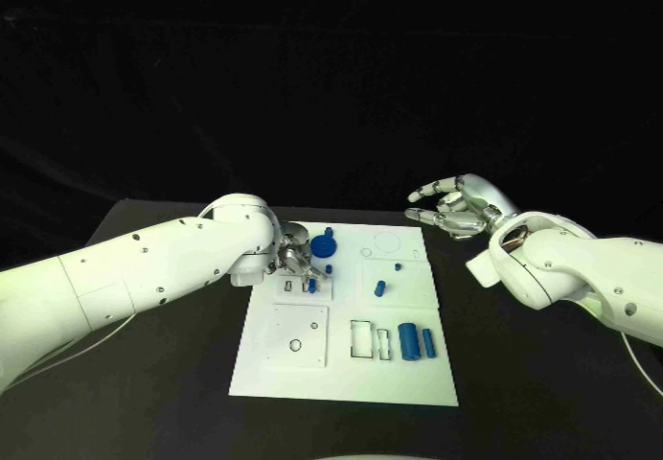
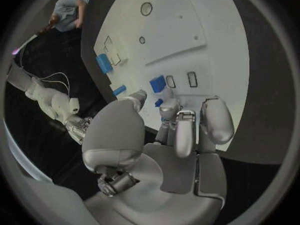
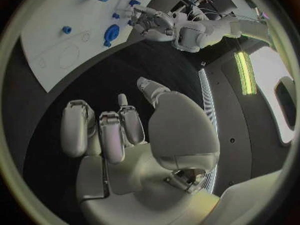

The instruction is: Assemble the parts on the task board

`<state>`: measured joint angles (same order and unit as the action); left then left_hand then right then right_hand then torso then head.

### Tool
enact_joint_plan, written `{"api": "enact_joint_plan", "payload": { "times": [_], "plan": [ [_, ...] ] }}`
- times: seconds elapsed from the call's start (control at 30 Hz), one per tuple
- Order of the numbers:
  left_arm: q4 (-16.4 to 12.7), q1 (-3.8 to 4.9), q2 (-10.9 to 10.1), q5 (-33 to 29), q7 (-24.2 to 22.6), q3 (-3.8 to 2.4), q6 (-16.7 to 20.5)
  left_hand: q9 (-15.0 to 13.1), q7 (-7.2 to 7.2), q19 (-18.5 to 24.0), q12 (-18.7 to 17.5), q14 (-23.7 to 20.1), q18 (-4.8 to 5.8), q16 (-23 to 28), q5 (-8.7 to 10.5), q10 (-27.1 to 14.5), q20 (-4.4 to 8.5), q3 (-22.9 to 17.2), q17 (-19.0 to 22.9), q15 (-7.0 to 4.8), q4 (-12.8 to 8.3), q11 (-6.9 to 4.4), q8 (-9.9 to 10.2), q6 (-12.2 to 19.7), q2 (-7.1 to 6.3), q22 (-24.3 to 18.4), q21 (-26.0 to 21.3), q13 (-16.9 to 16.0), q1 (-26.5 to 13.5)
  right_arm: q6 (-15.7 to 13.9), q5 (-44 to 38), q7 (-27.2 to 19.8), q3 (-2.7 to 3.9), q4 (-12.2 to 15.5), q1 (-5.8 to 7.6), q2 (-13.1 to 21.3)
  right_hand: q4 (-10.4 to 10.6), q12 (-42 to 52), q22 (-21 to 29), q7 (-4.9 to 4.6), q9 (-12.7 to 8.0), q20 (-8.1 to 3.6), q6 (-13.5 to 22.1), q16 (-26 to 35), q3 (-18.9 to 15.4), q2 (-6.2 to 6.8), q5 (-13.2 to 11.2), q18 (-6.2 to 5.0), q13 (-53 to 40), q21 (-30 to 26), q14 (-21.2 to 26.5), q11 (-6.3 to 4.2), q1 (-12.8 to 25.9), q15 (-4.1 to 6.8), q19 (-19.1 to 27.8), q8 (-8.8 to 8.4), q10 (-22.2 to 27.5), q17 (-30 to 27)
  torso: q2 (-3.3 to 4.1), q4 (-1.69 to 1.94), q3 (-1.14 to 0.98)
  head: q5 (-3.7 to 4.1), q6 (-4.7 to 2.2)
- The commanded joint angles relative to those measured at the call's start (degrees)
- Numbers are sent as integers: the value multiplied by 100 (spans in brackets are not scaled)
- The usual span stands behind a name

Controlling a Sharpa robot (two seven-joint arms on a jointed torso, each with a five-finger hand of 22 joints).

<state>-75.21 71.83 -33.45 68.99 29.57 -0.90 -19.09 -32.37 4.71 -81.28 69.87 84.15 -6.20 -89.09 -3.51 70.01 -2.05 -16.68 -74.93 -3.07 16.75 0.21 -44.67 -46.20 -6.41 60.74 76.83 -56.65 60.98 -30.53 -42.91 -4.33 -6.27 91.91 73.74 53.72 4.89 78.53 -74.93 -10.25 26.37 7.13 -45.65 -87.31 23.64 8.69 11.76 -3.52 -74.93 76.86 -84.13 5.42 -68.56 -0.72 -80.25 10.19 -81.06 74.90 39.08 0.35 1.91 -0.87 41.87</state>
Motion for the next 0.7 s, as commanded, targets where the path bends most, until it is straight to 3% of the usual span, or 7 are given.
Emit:
{"api": "enact_joint_plan", "payload": {
  "times": [0.03, 0.43, 0.7],
  "plan": [
    [7, 7, 26, 24, 35, 7, -200, -15, -36, 7, 12, 528, 95, -4, 11, -31, 23, 36, -1299, -45, 9, -3, -28, 21, 36, 19, 27, 8, -20, 96, -18, 11, -1, -10, -5, -7, 25, -15, -207, -2, 7, -5, -36, 37, -21, -5, 36, -43, -312, -33, -370, -16, -14, -30, 45, 29, 40, 600, -2, 3, -2, 6, 11],
    [29, 5, 55, -12, 43, 26, -269, -50, -42, 9, 8, 530, 96, -6, 2, -49, 24, 25, -1305, -51, 4, -9, -56, 39, 78, 26, 32, 23, 23, 99, -18, 13, -3, -29, -9, -16, 25, -15, -207, -2, 7, -5, -36, 37, -21, -5, 36, -43, -312, -33, -370, -16, -14, -30, 45, 29, 40, 600, 1, 2, 2, 7, 32],
    [49, 4, 79, -71, 46, 42, -264, -119, -45, 14, 4, 529, 99, -4, -2, -80, 20, -68, -1301, -56, 3, -13, -95, 95, 194, 48, 45, 50, 172, 100, -18, 17, -4, -50, -14, -31, 29, -15, -205, 1, 9, -6, -41, 39, -23, -8, 54, -44, -312, -37, -369, -18, -15, -28, 46, 34, 39, 595, -1, 4, 0, 14, 40]
  ]
}}
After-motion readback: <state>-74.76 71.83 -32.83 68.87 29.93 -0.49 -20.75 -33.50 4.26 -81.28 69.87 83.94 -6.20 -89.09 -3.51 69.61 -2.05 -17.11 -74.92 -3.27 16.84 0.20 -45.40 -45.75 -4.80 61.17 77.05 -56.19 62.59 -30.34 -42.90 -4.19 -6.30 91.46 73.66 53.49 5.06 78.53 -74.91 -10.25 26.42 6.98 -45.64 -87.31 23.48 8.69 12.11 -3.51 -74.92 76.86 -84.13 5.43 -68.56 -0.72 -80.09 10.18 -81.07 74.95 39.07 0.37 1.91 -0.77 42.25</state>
